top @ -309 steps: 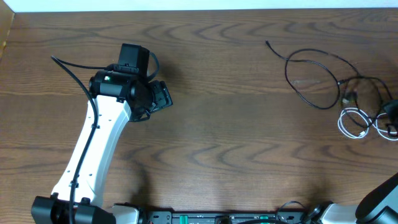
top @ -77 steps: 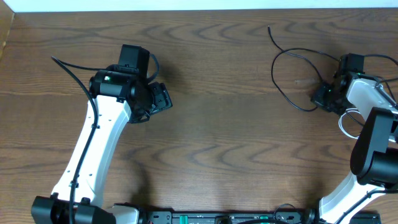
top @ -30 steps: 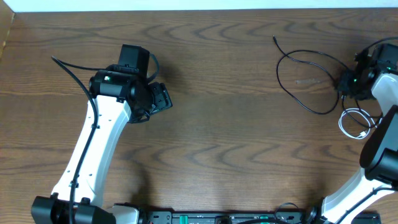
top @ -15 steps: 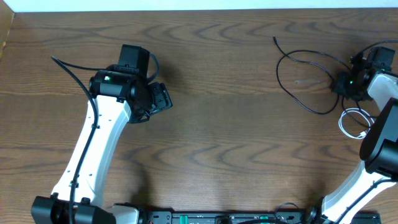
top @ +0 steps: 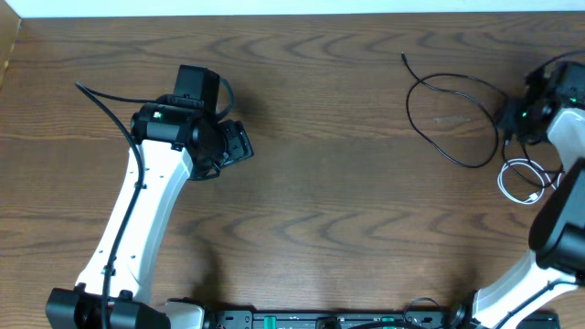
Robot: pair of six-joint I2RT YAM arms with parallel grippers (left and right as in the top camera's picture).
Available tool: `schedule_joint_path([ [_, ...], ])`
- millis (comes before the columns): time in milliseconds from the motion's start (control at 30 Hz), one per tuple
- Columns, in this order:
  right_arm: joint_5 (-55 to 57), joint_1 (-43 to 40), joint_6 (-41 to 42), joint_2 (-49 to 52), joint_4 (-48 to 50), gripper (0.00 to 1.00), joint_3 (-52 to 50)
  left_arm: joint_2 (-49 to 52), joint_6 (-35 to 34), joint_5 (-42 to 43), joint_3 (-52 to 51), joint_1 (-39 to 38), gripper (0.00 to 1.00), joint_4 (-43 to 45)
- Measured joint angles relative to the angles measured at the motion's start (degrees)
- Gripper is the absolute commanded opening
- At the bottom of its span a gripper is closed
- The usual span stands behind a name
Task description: Untangle cables
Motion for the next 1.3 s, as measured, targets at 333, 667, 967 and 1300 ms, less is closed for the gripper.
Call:
schedule_joint_path([
  [333,-0.57,0.87,0.02,-1.46,0.48,0.48,0.35,0.0,0.0,0.0,0.0,0.0,0.75,0.0],
  [667,-0.48,2.95,0.02,5.09,1.33,0.49,0.35,0.0,0.0,0.0,0.0,0.0,0.75,0.0],
  [967,3.76,2.93,0.0,7.04,1.66,0.49,0.35,0.0,0.0,0.02,0.0,0.0,0.75,0.0],
  [1300,4.68,2.95,-0.35,7.65,0.68,0.17,-0.17,0.0,0.0,0.02,0.0,0.0,0.75,0.0],
])
